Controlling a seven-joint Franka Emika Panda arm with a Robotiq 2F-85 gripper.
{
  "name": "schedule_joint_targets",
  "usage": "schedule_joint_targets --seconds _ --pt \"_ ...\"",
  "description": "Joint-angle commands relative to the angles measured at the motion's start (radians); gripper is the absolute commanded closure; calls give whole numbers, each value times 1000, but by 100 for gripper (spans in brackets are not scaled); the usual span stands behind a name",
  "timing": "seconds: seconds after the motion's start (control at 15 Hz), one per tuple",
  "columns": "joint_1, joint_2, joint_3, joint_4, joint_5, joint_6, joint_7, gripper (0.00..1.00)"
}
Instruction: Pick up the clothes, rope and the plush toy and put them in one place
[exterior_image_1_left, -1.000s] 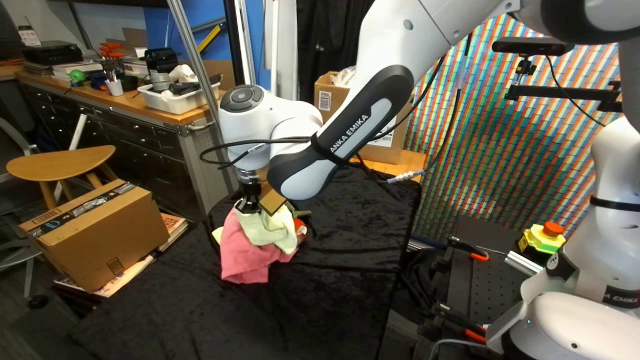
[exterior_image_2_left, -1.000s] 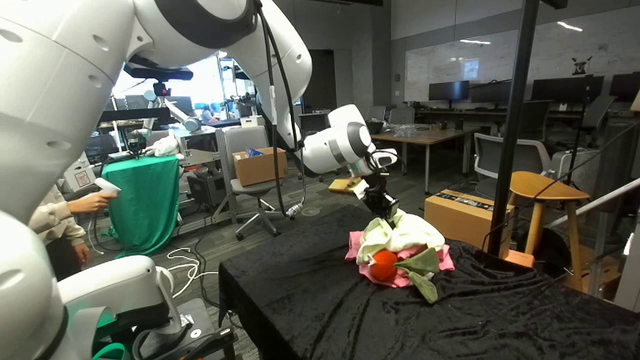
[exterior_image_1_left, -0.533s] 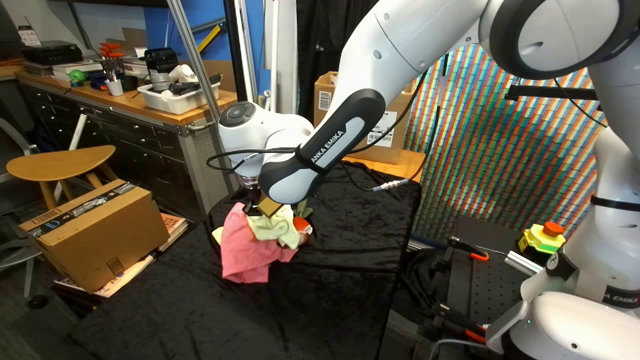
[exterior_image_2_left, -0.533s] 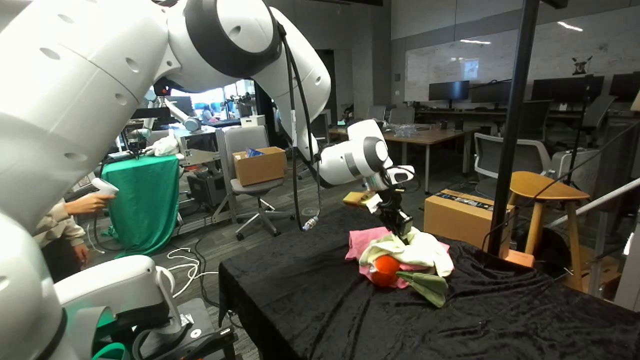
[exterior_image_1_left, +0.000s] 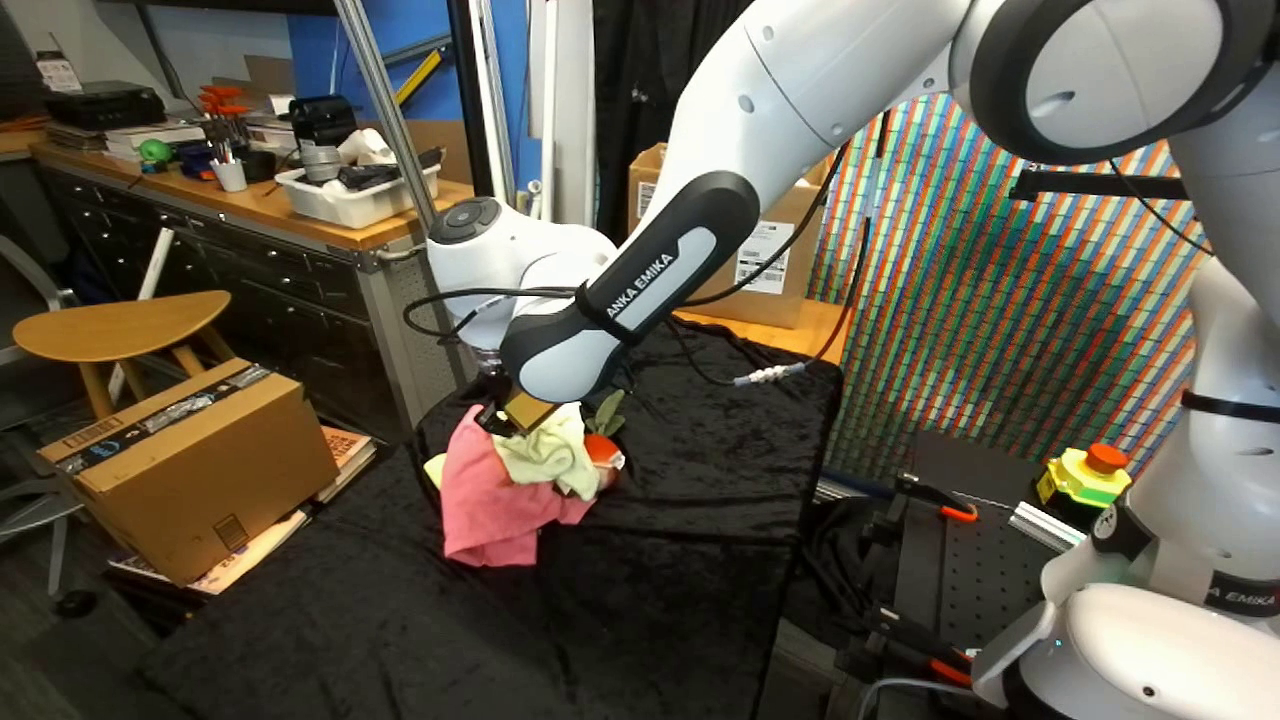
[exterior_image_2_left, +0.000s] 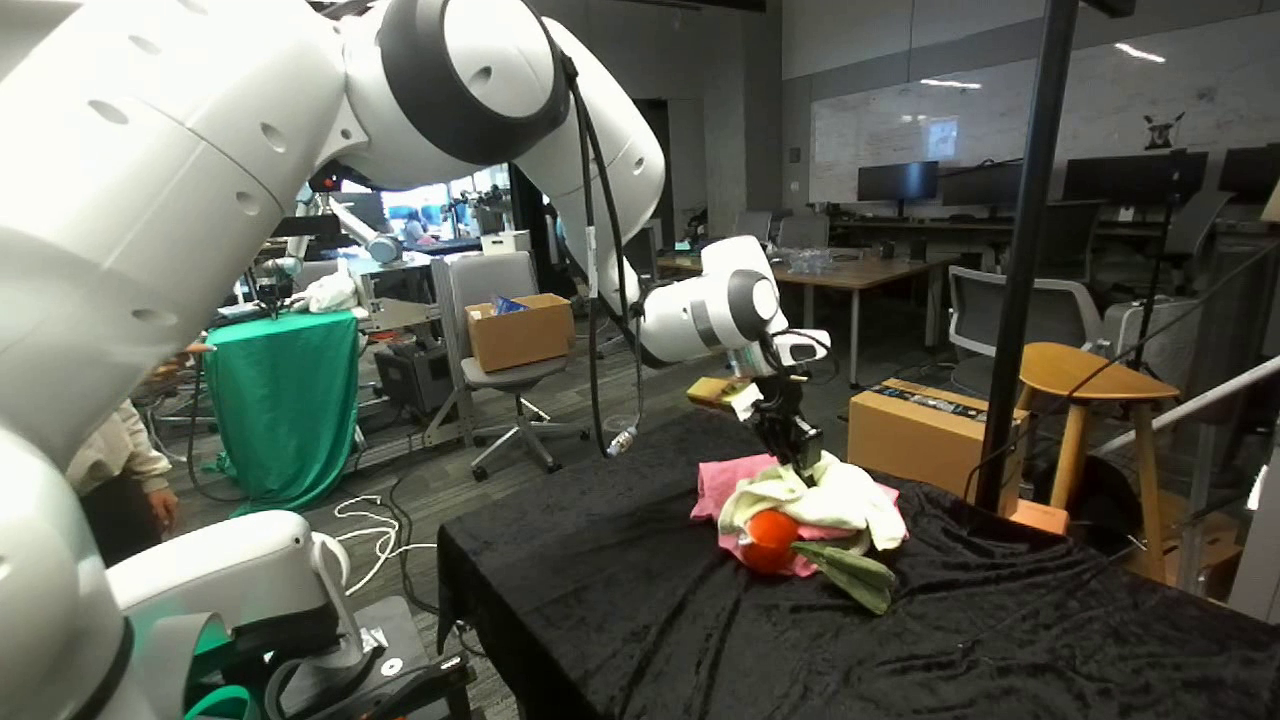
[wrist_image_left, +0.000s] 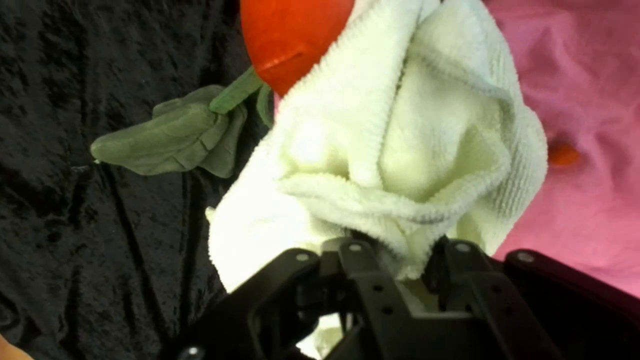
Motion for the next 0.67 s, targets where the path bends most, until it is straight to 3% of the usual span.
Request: schedule_joint_targets --seconds 0.0,0.33,0.47,0.6 --pt "-23 -89 34 -65 26 -6 -77 40" --pt "-29 -245 36 -204 4 37 -114 2" --pt "-41 -319 44 -271 4 32 -137 0" --pt "-80 -411 85 -362 44 -3 -243 0"
